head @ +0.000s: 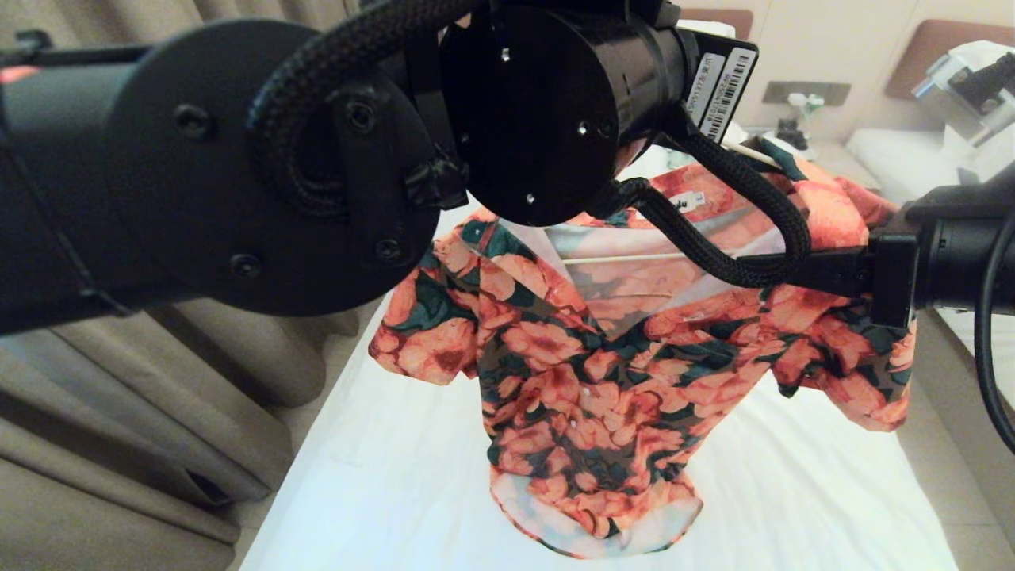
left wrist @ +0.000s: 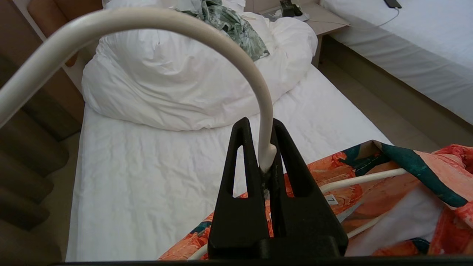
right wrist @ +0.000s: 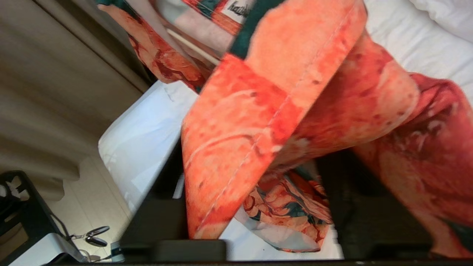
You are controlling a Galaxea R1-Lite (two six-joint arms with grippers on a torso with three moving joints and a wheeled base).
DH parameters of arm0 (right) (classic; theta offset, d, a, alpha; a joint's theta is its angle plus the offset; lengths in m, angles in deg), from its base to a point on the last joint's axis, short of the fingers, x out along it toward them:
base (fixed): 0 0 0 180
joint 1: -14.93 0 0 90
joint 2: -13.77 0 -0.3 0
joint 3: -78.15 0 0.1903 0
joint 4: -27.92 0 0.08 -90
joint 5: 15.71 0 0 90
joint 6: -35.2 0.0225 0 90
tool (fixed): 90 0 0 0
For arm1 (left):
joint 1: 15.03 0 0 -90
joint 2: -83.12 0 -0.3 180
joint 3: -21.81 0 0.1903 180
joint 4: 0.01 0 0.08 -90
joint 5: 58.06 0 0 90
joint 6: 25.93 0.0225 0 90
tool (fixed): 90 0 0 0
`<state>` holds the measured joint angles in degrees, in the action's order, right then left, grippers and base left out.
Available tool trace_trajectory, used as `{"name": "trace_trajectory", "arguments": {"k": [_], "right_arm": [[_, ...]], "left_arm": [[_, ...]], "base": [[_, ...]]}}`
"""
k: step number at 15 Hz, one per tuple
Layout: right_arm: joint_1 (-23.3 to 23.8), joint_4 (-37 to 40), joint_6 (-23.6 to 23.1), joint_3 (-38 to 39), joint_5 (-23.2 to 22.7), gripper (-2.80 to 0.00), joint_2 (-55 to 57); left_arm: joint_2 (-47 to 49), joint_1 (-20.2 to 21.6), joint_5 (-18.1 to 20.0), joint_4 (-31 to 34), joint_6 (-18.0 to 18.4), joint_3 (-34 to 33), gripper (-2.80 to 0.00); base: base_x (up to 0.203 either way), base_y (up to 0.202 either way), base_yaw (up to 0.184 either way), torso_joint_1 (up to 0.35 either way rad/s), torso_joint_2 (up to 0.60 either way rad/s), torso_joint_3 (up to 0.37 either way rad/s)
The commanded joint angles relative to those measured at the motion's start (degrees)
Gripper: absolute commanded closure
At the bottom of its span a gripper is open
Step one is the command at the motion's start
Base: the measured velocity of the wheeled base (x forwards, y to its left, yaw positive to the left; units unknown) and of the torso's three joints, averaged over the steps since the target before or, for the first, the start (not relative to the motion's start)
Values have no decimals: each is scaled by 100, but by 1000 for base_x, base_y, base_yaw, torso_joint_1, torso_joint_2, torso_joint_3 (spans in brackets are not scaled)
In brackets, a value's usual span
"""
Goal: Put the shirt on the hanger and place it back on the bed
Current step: Take the clothes hanger out of the clothes
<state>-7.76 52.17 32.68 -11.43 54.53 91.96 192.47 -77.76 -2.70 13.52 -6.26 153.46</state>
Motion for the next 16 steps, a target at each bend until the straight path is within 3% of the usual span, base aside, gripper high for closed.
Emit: {"name": "trace_trajectory", "arguments": {"k": [1, 5, 8, 10, 16], "right_arm": [[-43, 0, -2, -15, 19, 0, 65], [76, 3, 238, -114, 34, 0, -92], [646, 43, 419, -283, 20, 0, -198], [1004, 90, 423, -354, 3, 0, -214], [1445, 80, 216, -374, -18, 0, 120]], "left_arm": [[-1, 7, -25, -9, 11, -4, 0], [-45, 32, -25, -6, -74, -70, 0], [-128, 117, -30, 6, -192, -318, 0], [-202, 215, -25, -9, -257, -528, 0], [-585, 367, -17, -9, -402, -925, 0]], "base": [[0, 0, 0, 0, 0, 0], [0, 0, 0, 0, 0, 0], [0, 0, 0, 0, 0, 0], [0, 0, 0, 0, 0, 0], [0, 0, 0, 0, 0, 0]]}}
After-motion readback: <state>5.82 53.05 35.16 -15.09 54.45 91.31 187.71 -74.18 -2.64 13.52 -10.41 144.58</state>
